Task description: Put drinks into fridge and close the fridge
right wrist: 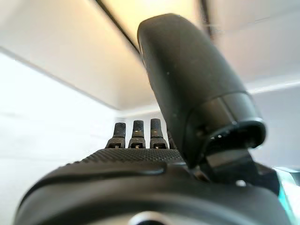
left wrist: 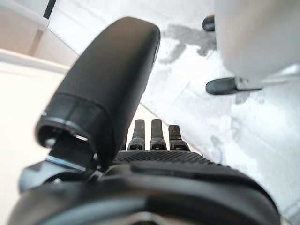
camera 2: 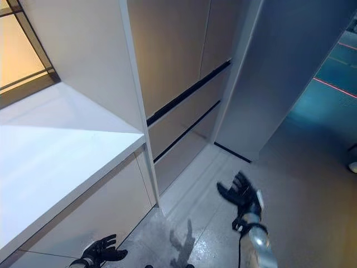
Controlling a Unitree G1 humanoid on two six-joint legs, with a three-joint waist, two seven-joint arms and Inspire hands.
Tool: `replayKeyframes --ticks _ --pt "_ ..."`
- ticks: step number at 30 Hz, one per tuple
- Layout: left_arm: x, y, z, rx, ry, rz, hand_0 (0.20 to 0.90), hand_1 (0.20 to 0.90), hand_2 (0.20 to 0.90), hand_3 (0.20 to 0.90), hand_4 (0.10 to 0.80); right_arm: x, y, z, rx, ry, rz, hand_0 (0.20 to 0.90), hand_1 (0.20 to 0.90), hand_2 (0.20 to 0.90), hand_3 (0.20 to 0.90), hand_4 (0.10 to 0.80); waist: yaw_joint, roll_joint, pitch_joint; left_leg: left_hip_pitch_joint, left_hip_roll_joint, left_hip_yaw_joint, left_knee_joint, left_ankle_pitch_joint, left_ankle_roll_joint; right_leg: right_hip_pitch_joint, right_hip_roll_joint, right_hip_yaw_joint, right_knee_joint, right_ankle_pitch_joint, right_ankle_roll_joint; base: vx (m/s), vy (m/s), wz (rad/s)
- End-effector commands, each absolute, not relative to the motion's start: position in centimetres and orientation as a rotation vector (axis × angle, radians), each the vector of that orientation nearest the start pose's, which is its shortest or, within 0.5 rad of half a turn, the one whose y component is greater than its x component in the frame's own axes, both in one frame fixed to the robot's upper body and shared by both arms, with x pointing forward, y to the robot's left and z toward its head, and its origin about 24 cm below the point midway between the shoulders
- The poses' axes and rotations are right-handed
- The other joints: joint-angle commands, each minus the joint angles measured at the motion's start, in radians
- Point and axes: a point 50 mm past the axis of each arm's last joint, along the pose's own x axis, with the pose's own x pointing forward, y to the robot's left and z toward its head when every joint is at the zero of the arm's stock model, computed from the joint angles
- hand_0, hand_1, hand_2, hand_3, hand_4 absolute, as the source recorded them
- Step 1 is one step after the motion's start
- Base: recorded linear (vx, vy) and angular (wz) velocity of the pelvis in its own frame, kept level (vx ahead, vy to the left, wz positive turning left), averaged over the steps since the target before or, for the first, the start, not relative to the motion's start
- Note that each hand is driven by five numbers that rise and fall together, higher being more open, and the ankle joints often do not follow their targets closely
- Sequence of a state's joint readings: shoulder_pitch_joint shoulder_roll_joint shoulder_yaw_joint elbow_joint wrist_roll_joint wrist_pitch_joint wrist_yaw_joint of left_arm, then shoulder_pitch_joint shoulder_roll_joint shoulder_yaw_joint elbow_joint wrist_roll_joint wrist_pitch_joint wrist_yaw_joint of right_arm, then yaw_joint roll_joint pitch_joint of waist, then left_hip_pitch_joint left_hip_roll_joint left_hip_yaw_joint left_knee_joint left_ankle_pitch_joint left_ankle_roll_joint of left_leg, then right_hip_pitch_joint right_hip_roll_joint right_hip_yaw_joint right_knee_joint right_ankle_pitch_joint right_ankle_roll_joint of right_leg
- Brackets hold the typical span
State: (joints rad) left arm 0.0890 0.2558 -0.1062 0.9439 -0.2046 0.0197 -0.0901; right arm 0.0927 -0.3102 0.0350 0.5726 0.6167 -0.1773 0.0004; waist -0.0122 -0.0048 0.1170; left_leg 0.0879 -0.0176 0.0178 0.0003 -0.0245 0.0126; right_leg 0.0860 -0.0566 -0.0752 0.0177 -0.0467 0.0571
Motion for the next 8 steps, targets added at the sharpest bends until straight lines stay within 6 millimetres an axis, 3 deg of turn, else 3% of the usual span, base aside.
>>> replayKeyframes --ticks 1,2,5,8 --pt "10.3 23.8 -14.8 0.032 1.073 0.083 0.9 0.9 0.9 0.9 0.8 19.7 -24.1 -7.0 0.221 0.431 -0.131 0.9 0.9 0.9 0.9 0.8 0.002 -0.007 -0.025 -0.017 -0.043 0.025 0.053 -0.076 0.002 -0.035 0.035 -0.043 0.053 -0.033 -0.001 -0.035 -0.015 0.02" --pt "9.9 23.9 -15.0 0.022 1.086 0.089 0.9 0.9 0.9 0.9 0.8 18.1 -24.1 -9.0 0.215 0.537 -0.116 0.9 0.9 0.9 0.9 0.8 0.004 -0.007 -0.024 -0.018 -0.043 0.023 0.057 -0.078 0.003 -0.033 0.035 -0.045 0.053 -0.034 -0.002 0.0 0.0 0.0" --pt "9.1 24.0 -15.4 0.01 1.118 0.093 0.9 0.9 0.9 0.9 0.8 14.5 -23.9 -12.4 0.195 0.783 -0.065 0.9 0.9 0.9 0.9 0.8 0.015 -0.005 -0.022 -0.019 -0.045 0.013 0.062 -0.078 0.003 -0.026 0.037 -0.048 0.055 -0.04 -0.006 -0.018 -0.013 0.04" --pt "8.7 23.8 -15.6 0.012 1.141 0.08 0.9 0.9 0.9 0.9 0.8 11.4 -23.8 -14.5 0.162 0.995 -0.044 0.9 0.9 0.9 0.9 0.8 0.027 -0.001 -0.02 -0.016 -0.046 0.003 0.059 -0.075 0.003 -0.018 0.038 -0.056 0.053 -0.042 -0.009 -0.017 -0.004 0.1"
